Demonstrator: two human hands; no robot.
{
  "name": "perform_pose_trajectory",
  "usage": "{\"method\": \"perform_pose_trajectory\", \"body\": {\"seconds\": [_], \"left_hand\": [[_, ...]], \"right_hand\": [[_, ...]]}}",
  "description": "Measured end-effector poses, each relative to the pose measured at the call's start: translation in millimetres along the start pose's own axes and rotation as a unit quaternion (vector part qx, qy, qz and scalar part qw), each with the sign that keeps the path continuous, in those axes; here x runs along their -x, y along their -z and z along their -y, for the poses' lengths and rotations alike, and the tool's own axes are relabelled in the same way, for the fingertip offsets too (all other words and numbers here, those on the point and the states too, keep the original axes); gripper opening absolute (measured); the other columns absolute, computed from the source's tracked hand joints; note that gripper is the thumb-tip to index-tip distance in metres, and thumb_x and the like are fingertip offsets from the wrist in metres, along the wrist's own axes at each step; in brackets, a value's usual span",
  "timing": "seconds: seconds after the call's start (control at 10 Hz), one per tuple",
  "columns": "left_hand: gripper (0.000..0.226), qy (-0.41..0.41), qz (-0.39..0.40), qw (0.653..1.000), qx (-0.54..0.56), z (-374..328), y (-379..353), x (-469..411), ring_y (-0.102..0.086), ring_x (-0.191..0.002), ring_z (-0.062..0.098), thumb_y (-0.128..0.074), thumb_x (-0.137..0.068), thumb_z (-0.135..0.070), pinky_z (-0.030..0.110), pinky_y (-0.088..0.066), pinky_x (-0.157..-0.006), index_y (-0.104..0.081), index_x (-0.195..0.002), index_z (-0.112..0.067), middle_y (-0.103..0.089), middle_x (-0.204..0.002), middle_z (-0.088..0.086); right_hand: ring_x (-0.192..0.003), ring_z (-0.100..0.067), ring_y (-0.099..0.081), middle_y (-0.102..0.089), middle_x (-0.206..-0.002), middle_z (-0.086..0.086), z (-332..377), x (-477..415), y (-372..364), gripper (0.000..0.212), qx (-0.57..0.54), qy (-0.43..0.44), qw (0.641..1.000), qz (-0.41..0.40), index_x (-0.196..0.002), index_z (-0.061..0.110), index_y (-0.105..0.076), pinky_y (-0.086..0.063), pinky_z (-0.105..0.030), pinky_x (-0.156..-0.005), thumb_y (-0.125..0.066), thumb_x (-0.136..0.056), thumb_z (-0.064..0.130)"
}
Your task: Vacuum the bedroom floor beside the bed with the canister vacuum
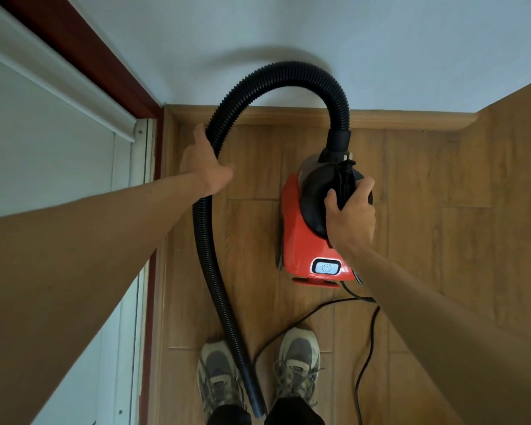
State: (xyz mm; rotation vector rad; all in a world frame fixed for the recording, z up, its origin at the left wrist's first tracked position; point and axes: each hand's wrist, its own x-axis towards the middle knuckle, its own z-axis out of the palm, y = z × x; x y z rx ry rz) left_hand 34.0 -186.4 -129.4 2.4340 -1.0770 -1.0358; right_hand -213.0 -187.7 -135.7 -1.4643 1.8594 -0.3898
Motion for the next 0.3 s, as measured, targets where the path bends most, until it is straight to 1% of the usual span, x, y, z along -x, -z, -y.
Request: {"method": "perform_pose_trajectory", "body": {"seconds": [0.1,0.2,0.3], "left_hand": [[0.089,-0.021,0.011,1.000,-0.019,-13.8,17.0,8.8,-0.059,-0.105,0.028,-0.072,-0.089,-0.020,0.029,-0.047,-0.079,-0.012,-0.155,-0.018,-0.053,-0.129,0.015],[0.081,-0.050,0.034,0.997,-0.053,-35.5,44.2,23.0,-0.058,-0.099,0.025,-0.075,-0.087,-0.025,0.031,-0.047,-0.076,-0.023,-0.148,-0.016,-0.054,-0.122,0.014],[0.079,-0.079,0.063,0.991,-0.087,-62.6,77.8,43.6,-0.054,-0.101,0.023,-0.079,-0.082,-0.035,0.034,-0.047,-0.079,-0.032,-0.141,-0.011,-0.052,-0.119,0.008]], "right_hand": [[-0.089,-0.028,-0.061,-0.059,-0.109,-0.013,13.4,-0.2,14.3,0.042,0.074,-0.017,0.995,0.068,-0.127,0.004,-0.035,-0.049,-0.032,-0.063,-0.055,-0.098,0.027],[-0.109,-0.035,-0.058,-0.053,-0.127,-0.018,40.4,-1.6,40.6,0.051,0.202,-0.006,0.970,0.139,-0.132,0.003,-0.039,-0.052,-0.041,-0.080,-0.055,-0.097,0.036],[-0.099,-0.028,-0.057,-0.054,-0.124,-0.012,79.7,0.3,75.3,0.053,0.251,0.065,0.950,0.176,-0.137,0.012,-0.040,-0.050,-0.038,-0.072,-0.054,-0.096,0.042]]}}
